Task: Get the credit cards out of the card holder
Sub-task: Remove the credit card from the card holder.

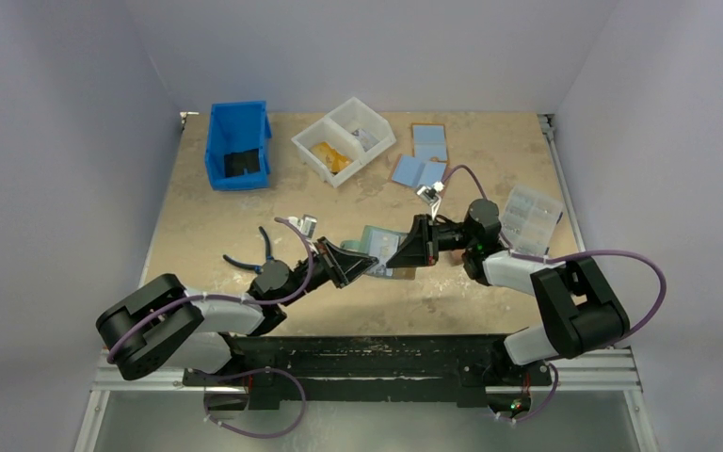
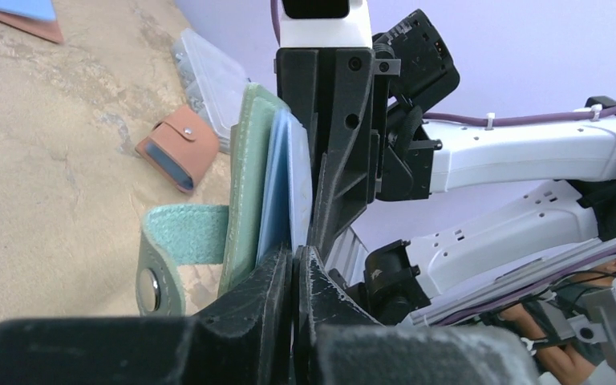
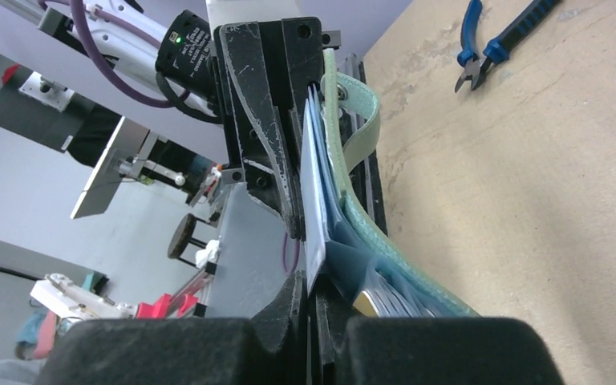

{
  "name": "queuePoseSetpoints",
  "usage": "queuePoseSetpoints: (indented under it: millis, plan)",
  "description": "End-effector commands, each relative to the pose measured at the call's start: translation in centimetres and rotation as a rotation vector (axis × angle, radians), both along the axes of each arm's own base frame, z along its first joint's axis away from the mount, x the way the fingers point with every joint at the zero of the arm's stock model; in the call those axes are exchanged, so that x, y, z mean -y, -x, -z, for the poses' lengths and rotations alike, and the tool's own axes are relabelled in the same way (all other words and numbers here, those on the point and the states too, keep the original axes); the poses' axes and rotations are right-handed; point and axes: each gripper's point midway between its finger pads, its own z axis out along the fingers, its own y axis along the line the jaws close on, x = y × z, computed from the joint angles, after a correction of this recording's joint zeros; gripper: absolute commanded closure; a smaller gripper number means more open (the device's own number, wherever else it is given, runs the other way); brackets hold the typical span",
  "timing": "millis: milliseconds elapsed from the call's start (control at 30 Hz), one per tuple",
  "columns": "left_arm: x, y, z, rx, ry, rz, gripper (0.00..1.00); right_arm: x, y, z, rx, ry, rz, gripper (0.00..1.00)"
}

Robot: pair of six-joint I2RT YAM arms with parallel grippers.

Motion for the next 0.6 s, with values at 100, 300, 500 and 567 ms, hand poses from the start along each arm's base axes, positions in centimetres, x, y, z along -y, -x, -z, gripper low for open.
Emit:
queuePoseSetpoints:
  millis: [100, 300, 500, 567]
  plan:
    - [-1.1, -0.8, 0.3, -0.049, 0.022, -0.047, 0.86, 0.0, 0.1, -0.8, 0.106, 0.009, -0.025, 1.00]
    - [-0.3, -0.4, 0.4, -0.045, -0.031, 0.018, 0.62, 0.0, -0.5, 0.4, 0.091, 0.056, -0.021, 1.00]
    - [-0.1, -0.2, 0.4, -0.050, -0.030, 0.055, 0.63, -0.1, -0.6, 0.9, 0.085, 0.072, -0.025, 1.00]
    - [0.0, -0.1, 0.3, -0.049, -0.021, 0.070, 0.65, -0.1, -0.7, 1.3, 0.088, 0.084, -0.024, 1.00]
